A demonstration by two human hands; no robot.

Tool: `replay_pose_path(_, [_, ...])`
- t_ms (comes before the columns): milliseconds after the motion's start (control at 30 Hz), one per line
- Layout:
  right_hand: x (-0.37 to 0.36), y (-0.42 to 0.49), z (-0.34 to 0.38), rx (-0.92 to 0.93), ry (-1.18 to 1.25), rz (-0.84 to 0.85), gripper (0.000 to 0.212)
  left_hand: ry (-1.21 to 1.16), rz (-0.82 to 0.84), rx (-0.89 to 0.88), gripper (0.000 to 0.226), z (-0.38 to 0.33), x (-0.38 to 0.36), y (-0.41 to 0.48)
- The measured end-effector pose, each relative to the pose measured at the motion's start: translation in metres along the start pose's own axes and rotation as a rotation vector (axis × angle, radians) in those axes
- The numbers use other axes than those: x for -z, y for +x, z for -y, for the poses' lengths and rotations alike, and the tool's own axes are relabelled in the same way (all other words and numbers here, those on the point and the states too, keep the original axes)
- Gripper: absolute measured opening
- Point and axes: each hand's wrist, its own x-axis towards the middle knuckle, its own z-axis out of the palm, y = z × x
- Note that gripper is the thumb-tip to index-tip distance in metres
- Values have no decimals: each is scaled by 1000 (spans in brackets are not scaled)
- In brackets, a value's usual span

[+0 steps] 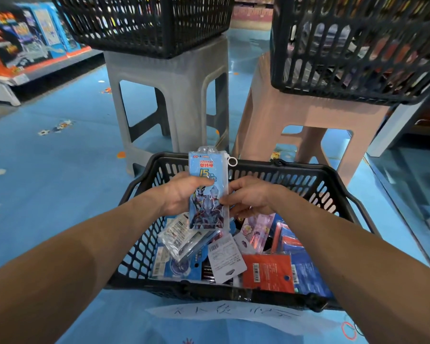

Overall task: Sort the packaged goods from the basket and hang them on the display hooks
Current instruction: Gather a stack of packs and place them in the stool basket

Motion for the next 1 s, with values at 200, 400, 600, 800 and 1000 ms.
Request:
replay_pose_path(200, [-3, 4, 1, 16, -38, -140, 20, 4, 0, 0, 30, 3, -2, 1])
replay_pose_path(400, [1, 13, -5, 76, 217, -95, 31, -13, 52, -23, 30, 1, -7, 3])
replay_pose_path(600, [21, 11, -23, -24, 26, -206, 25, 1105, -174, -12, 57, 18, 5, 5])
replay_pose_path(800, [36, 3, -39, -23, 0, -204, 32, 1457, 16, 245, 143, 49, -1, 3])
replay_pose_path(1000, [35, 5, -38, -60, -48, -236, 27, 1651, -79, 208, 149, 75, -13, 7])
